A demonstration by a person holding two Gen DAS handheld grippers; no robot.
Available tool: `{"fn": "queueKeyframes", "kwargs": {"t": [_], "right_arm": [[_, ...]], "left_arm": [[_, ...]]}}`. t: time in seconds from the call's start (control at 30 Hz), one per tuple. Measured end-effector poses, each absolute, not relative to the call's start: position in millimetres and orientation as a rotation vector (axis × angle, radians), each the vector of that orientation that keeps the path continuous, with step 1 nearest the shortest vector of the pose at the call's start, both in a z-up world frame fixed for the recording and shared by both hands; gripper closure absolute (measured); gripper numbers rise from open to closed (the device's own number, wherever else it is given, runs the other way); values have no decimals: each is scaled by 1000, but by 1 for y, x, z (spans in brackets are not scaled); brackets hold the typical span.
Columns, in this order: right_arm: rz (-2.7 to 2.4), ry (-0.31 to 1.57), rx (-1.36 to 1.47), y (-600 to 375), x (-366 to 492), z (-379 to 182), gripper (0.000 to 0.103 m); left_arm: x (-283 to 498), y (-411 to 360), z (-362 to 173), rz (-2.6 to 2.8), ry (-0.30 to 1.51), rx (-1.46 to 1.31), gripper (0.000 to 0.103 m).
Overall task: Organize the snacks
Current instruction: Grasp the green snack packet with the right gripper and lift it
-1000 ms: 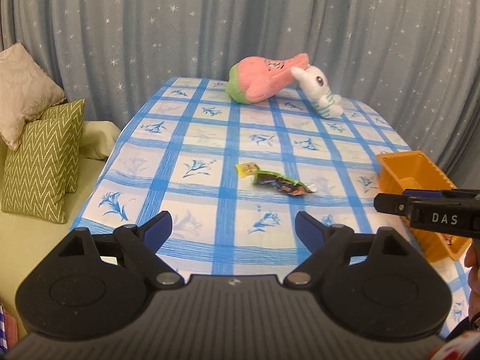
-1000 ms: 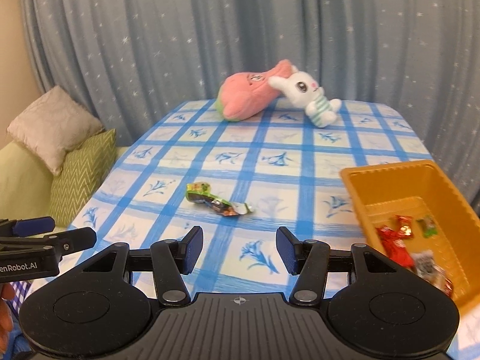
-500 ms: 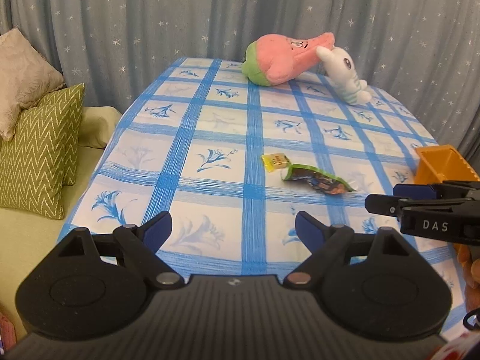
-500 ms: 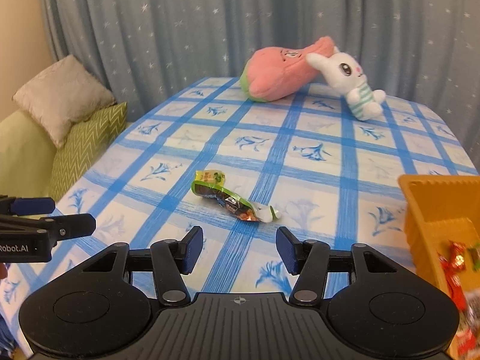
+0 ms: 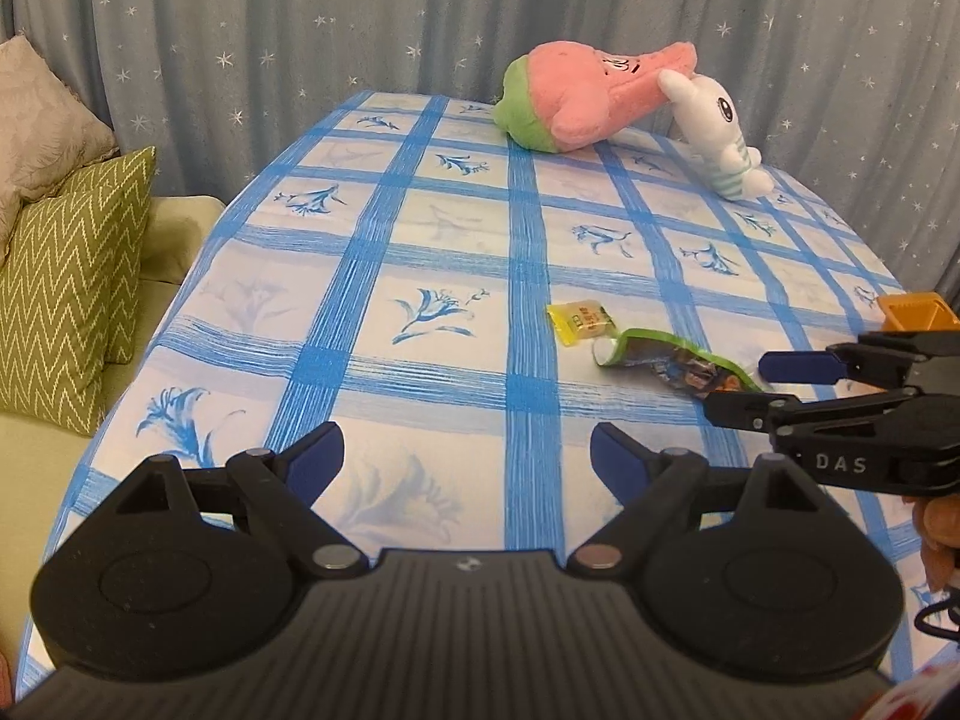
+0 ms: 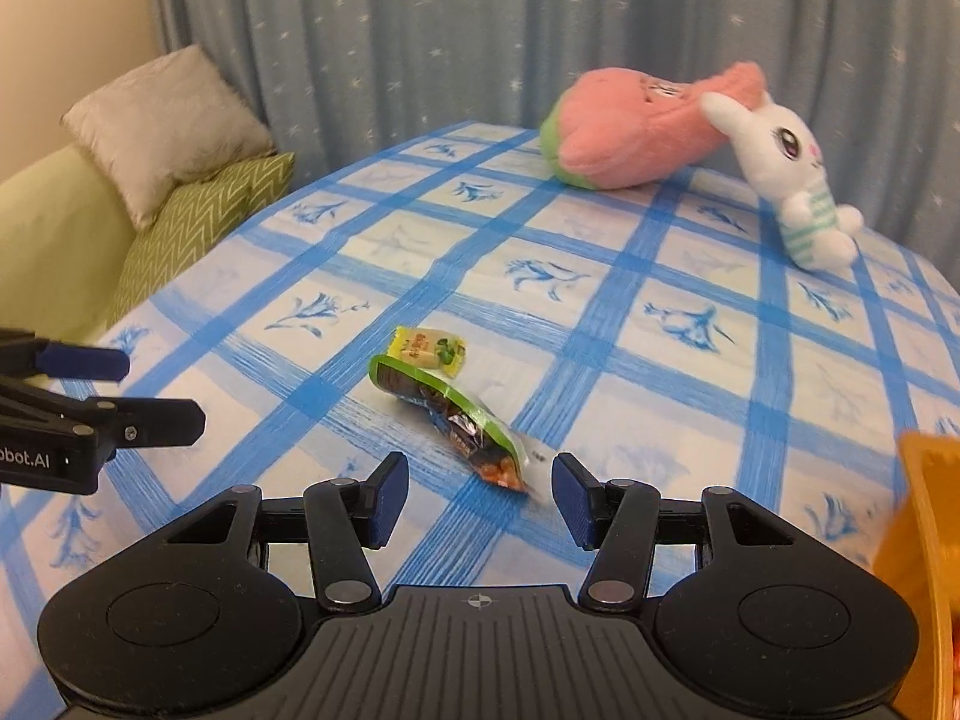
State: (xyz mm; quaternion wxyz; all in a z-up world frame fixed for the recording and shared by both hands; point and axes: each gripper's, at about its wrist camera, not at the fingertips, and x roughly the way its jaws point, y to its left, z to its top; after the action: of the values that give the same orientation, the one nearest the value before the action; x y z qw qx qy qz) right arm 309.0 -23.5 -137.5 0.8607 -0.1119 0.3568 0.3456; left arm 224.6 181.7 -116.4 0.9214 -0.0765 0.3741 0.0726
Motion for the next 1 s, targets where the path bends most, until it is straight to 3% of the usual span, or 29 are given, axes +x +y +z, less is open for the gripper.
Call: {"fn": "queueKeyframes", "kwargs": {"t": [0.33,0.47,0.7,1.0], "right_arm": [[763,687,-387,-1,324,-156,50],[781,668,-445,3,321,-161,65],[747,739,-340,-5,331,-153,72],[712,745,-310,-12,341,-153,73]], "left_arm": [[232,186,-124,151,779,-160,15],[234,184,-126,141,783,-161,15],[237,179,-126,122,782,-157,15],[244,180,-133,120,788,-150,15]]}}
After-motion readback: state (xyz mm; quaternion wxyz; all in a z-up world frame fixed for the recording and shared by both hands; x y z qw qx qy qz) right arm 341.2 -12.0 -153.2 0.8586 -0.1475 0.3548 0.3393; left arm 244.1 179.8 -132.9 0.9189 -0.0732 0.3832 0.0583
